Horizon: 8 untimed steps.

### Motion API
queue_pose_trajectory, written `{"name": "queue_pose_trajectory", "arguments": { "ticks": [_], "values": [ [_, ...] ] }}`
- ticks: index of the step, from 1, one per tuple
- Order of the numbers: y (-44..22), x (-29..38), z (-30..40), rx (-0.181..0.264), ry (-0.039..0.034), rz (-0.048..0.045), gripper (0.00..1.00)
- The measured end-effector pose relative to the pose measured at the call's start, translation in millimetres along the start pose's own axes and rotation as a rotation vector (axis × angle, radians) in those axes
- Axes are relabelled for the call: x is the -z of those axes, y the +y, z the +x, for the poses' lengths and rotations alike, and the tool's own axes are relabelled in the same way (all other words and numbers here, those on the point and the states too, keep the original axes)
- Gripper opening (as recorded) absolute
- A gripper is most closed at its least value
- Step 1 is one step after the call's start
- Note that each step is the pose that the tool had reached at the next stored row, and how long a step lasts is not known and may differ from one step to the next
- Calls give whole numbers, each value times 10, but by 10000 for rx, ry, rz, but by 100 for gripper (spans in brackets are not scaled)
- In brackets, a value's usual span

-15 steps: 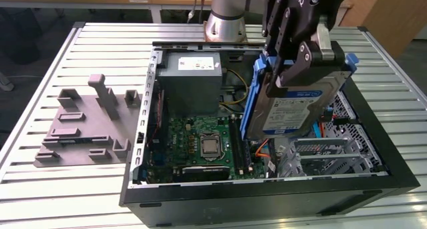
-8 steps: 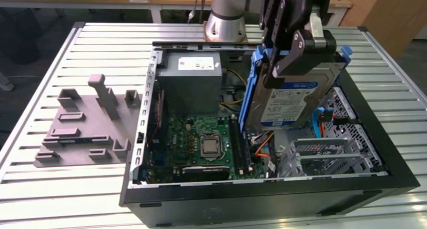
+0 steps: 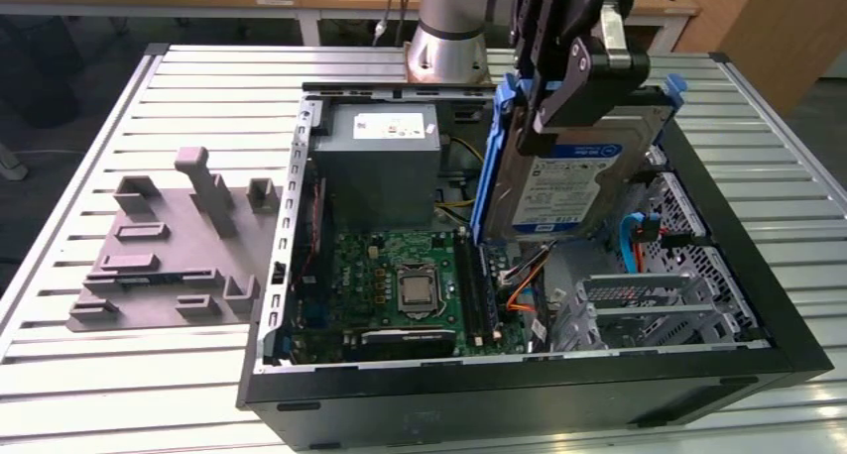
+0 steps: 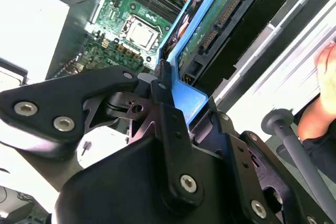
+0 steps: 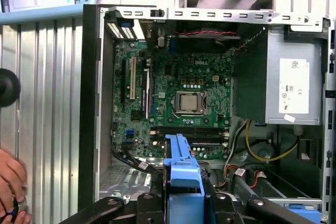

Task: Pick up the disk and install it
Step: 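Insert the disk into the insertion slot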

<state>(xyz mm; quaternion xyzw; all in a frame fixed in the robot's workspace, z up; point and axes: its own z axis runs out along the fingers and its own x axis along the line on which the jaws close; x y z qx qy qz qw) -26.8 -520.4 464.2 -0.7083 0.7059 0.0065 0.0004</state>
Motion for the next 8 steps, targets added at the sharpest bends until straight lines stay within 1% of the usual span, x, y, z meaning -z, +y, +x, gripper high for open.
{"name": "queue_pose_trajectory", "arguments": {
  "ticks": [6,7,8],
  "values": [
    [-1,-1,-128,1,1,0,36],
    [-1,-1,-194,0,2,-1,36],
    [-1,-2,-215,0,1,0,36]
  ]
}}
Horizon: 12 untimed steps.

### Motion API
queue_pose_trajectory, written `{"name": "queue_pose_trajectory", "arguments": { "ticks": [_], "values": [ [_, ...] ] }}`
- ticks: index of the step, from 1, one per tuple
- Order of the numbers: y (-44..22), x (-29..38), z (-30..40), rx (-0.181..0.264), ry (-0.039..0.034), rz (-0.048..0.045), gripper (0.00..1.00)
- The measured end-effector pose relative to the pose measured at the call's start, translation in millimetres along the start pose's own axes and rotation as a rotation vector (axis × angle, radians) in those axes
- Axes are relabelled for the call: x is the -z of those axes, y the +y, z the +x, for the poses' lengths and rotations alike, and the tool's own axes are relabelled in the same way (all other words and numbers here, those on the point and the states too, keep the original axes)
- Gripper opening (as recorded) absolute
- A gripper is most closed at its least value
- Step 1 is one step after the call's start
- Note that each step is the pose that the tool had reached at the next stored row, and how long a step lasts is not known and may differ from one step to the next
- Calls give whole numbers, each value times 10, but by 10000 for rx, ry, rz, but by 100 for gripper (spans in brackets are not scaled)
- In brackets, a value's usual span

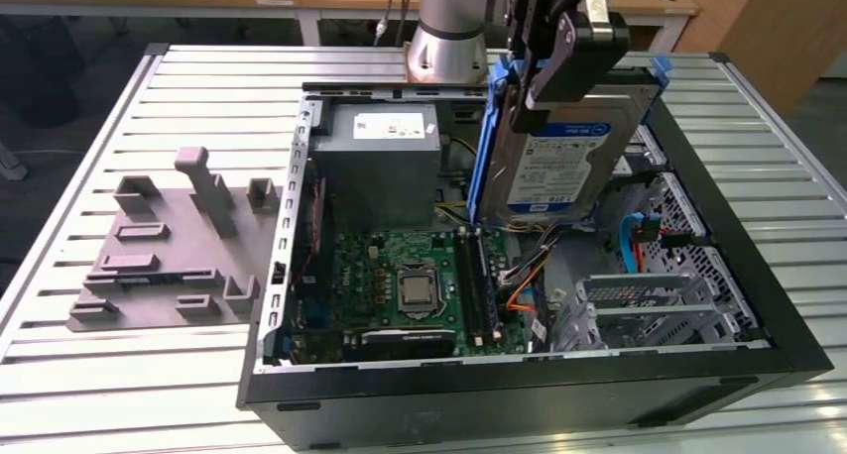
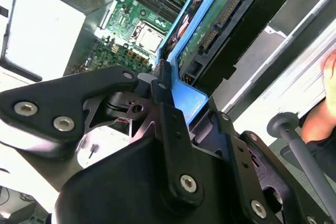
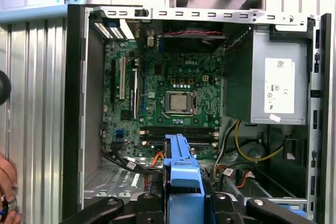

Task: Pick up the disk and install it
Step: 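Insert the disk into the insertion slot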

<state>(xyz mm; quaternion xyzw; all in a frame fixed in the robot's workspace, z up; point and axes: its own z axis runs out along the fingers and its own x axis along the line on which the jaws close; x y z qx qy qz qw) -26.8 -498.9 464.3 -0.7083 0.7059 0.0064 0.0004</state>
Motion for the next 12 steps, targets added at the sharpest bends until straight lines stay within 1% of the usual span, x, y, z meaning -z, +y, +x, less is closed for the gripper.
{"name": "queue_pose_trajectory", "arguments": {
  "ticks": [1,3,9,11,12],
  "values": [
    [0,0,-12,0,-1,0,36],
    [0,-1,6,1,-2,1,36],
    [0,1,8,0,1,-1,36],
    [0,0,19,0,0,0,36],
    [0,0,37,0,-1,0,36]
  ]
}}
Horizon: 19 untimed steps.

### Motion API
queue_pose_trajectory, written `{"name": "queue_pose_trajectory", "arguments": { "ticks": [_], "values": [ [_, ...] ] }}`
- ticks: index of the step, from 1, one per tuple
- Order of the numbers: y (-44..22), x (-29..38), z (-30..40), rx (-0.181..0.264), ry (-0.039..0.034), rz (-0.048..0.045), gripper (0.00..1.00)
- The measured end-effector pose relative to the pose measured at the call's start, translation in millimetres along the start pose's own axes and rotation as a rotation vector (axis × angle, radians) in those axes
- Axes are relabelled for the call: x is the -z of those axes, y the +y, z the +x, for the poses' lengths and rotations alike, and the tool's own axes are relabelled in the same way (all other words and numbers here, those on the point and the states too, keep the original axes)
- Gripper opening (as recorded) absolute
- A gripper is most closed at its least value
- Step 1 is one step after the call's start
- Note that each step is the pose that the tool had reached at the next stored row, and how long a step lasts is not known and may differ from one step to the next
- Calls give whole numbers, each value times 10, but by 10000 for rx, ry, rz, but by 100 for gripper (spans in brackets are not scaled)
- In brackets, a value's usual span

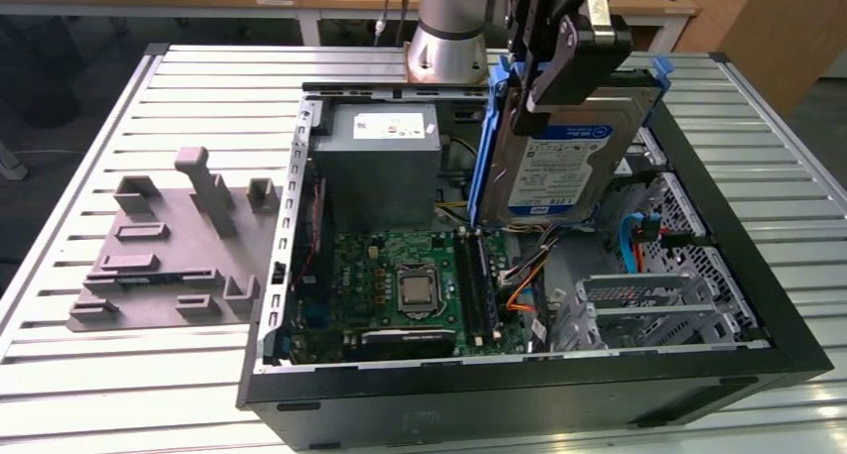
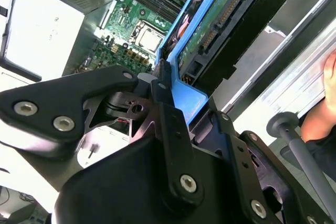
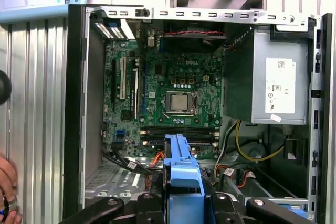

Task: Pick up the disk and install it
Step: 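Insert the disk into the insertion slot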

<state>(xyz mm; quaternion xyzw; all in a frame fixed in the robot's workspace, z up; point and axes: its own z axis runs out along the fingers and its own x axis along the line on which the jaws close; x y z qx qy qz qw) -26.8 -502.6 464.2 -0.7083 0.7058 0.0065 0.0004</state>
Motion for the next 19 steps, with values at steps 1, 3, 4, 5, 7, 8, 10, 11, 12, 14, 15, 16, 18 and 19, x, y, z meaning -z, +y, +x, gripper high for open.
{"name": "queue_pose_trajectory", "arguments": {
  "ticks": [1,3,4,5,7,8,10,11,12,14,15,16,18,19],
  "values": [
    [0,0,19,0,0,0,36],
    [0,0,21,0,0,0,36],
    [0,0,21,0,0,0,36],
    [0,0,23,0,0,0,36],
    [0,0,26,0,0,0,36],
    [0,1,26,0,1,0,36],
    [0,0,30,0,0,0,36],
    [0,1,34,0,1,0,36],
    [0,1,39,1,0,0,36],
    [0,1,106,-2,0,0,36],
    [0,1,106,-7,0,0,36],
    [0,1,106,-11,0,0,36],
    [0,1,106,-13,0,0,36],
    [-4,1,106,-12,0,0,36]
  ]
}}
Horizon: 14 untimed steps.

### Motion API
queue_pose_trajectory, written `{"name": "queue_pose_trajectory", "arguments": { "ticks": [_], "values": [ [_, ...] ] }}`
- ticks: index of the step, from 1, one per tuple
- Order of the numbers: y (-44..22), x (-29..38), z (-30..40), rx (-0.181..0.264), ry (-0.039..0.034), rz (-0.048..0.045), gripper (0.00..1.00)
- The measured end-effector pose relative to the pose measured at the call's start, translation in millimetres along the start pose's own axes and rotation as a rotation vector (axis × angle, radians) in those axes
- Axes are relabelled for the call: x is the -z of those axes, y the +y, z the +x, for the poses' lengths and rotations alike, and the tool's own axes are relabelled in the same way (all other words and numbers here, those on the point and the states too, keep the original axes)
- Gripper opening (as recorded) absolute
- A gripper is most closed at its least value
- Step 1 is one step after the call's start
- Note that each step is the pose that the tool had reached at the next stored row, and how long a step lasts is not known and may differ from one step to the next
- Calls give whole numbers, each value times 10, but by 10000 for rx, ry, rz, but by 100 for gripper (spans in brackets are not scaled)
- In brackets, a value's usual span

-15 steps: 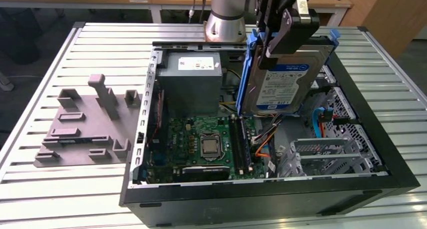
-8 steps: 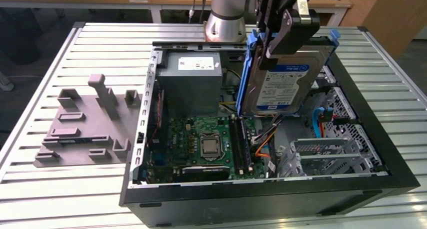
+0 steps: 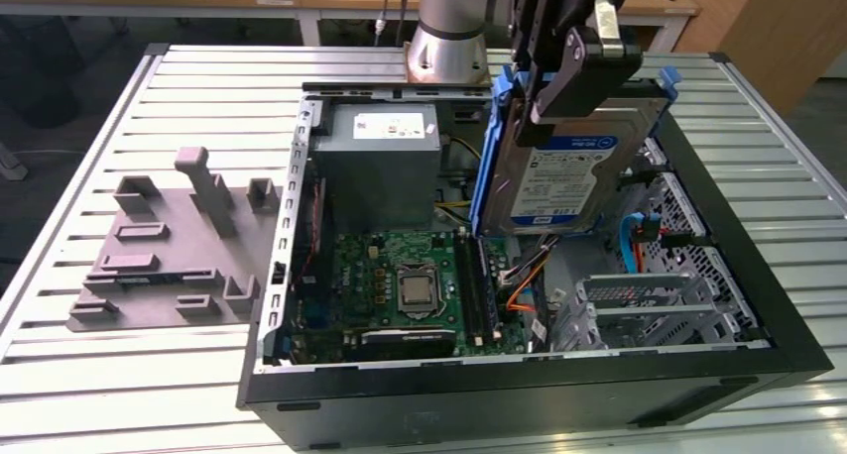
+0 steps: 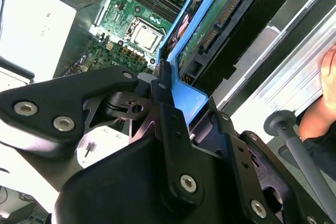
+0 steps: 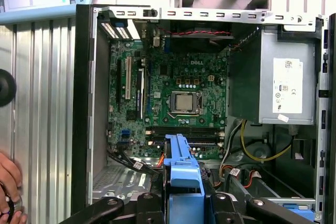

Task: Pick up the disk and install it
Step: 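Insert the disk into the insertion slot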

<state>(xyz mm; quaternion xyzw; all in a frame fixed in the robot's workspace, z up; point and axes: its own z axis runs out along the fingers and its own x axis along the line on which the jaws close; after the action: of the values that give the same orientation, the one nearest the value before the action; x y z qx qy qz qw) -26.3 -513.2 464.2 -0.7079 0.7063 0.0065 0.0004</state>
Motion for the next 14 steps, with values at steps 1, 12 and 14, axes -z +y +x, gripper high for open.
{"name": "queue_pose_trajectory", "arguments": {
  "ticks": [1,12,14],
  "values": [
    [-6,0,0,1,0,0,36],
    [-35,1,2,0,1,-1,36],
    [-35,0,16,1,1,0,36]
  ]
}}
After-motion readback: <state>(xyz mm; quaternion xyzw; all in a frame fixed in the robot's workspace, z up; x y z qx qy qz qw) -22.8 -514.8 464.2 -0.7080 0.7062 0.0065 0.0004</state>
